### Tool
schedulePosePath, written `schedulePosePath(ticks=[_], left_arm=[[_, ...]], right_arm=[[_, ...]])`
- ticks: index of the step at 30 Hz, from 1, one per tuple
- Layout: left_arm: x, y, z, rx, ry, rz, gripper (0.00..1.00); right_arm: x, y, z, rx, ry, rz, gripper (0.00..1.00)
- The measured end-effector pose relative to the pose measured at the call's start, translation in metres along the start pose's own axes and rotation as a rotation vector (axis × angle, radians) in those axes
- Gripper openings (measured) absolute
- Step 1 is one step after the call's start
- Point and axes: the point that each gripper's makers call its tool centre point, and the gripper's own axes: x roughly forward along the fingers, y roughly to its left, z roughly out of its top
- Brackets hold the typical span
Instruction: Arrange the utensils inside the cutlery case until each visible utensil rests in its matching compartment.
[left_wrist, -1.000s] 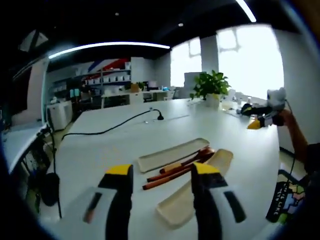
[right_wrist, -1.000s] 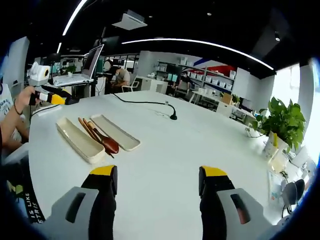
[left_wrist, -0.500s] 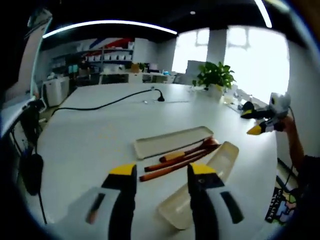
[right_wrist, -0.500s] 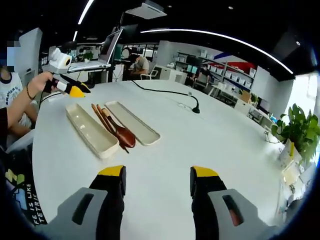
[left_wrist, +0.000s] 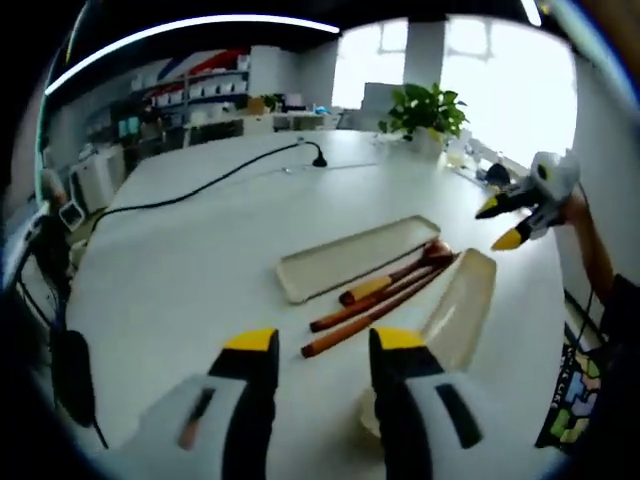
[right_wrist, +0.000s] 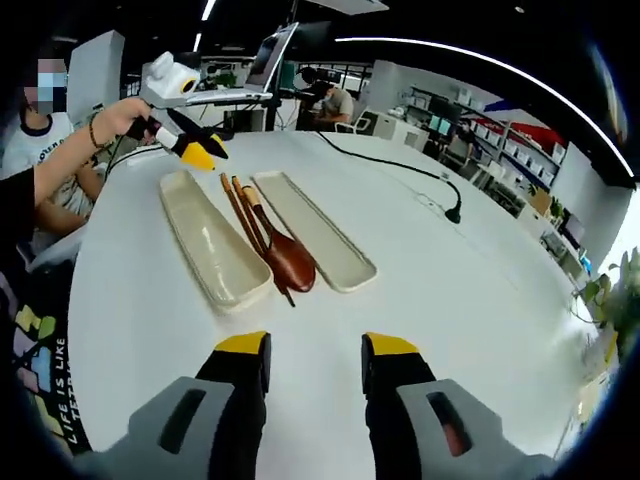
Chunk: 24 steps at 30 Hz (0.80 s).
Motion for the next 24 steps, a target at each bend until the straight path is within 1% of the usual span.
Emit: schedulePosePath(ticks=[2,3,5,8,10,11,13,15,17,20,23,24], left_arm=[[0.000,0.003,0.001,0.036,0.016,-0.002,0.37],[0.000,0.005,0.000,0.071,0.038,-0.001,0.36],[0.001,0.007,-0.002,0.119,0.065,-0.005,0.36],[0.001,0.006,-0.009,0.238,0.136,-0.031,0.35],[0.002,0.008,-0.012,0.286,0.173,-0.029,0.35],[0.003,0.010,-0.011,0.302,0.184,-0.022,0.34],[0.006,0.016,-0.007,0.320,0.196,-0.029,0.32],[0.006,0.014,-0.009,0.331,0.231,-0.056,0.31],[0.006,0.009,-0.012,0.369,0.270,-0.097,0.31],[0.009,0.005,-0.010,0.371,0.278,-0.109,0.32],[0.011,0.002,-0.009,0.382,0.296,-0.124,0.31],[0.011,0.001,-0.010,0.386,0.312,-0.129,0.31]], right_arm=[[0.003,0.000,0.002,-0.004,0.003,0.020,0.30],[0.003,-0.001,0.001,0.003,0.015,0.024,0.28],[0.005,0.000,0.002,-0.009,0.024,0.036,0.28],[0.008,0.001,0.001,-0.034,0.045,0.048,0.28],[0.011,0.001,0.002,-0.051,0.062,0.063,0.28],[0.012,0.000,0.002,-0.061,0.070,0.066,0.28],[0.014,-0.001,0.001,-0.076,0.085,0.072,0.28],[0.016,-0.002,0.000,-0.093,0.108,0.082,0.28],[0.019,-0.002,0.001,-0.112,0.120,0.105,0.28],[0.023,-0.001,0.004,-0.105,0.116,0.145,0.28],[0.026,-0.001,0.005,-0.087,0.118,0.159,0.25],[0.027,0.000,0.004,-0.088,0.122,0.163,0.24]])
